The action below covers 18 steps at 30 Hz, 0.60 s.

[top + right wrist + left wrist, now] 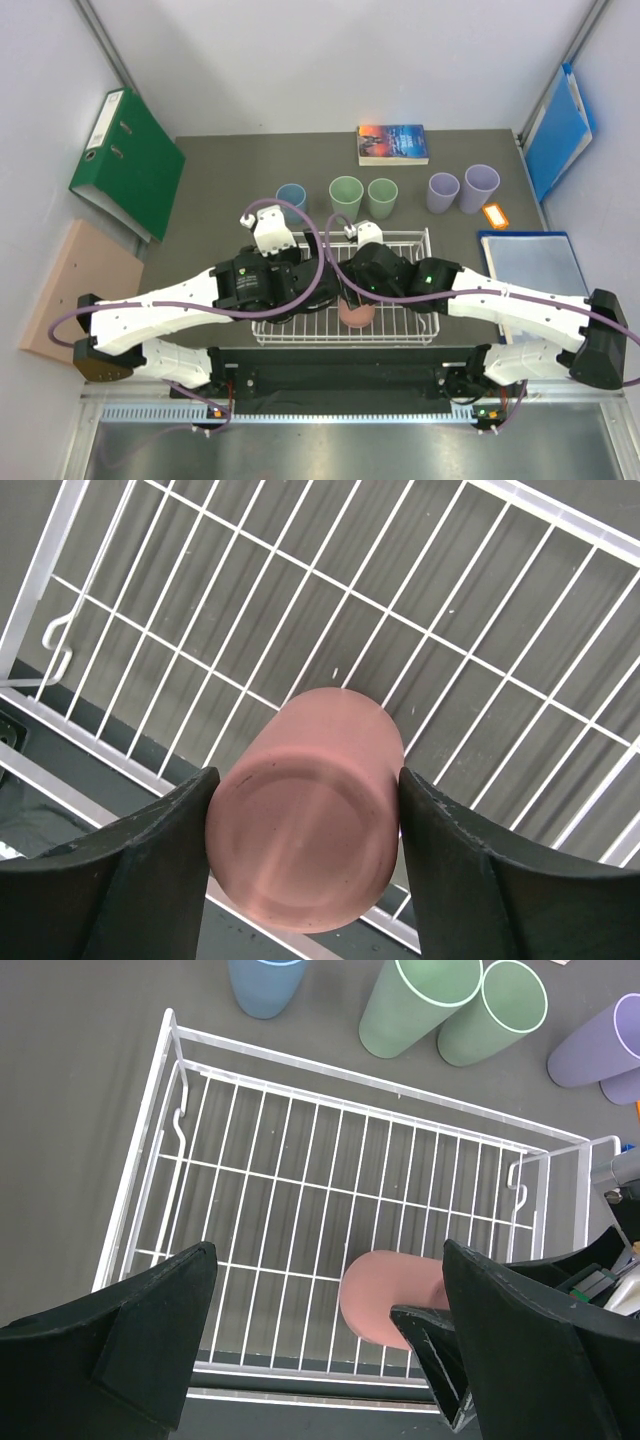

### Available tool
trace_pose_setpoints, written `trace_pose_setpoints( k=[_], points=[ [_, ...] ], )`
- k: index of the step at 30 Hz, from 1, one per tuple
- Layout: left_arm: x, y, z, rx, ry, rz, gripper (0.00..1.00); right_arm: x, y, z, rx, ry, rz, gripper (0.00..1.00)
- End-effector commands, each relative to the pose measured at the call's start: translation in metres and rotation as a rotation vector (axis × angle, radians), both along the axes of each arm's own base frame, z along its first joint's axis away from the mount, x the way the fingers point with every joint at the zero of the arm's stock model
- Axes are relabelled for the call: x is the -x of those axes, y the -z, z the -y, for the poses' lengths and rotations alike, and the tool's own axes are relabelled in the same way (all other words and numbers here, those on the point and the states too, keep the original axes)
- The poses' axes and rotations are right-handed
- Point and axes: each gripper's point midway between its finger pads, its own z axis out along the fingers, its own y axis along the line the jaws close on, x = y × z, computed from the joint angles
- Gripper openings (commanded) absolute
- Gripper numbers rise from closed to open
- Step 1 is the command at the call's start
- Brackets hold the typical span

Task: Unload the cups from the dish rack

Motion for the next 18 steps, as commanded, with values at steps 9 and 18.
trace_pose_setpoints(
  k=[9, 18],
  points=[
    [-0.007, -0.004, 0.004, 0.037, -0.012, 0.057, 0.98, 0.000, -0.070, 0.006, -0.119, 0.019, 0.087, 0.00],
    [-0.009, -0.006, 0.007, 0.138, 0.006, 0.100, 0.97, -0.041, -0.160, 0.065, -0.425, 0.245, 0.273, 0.00]
  ],
)
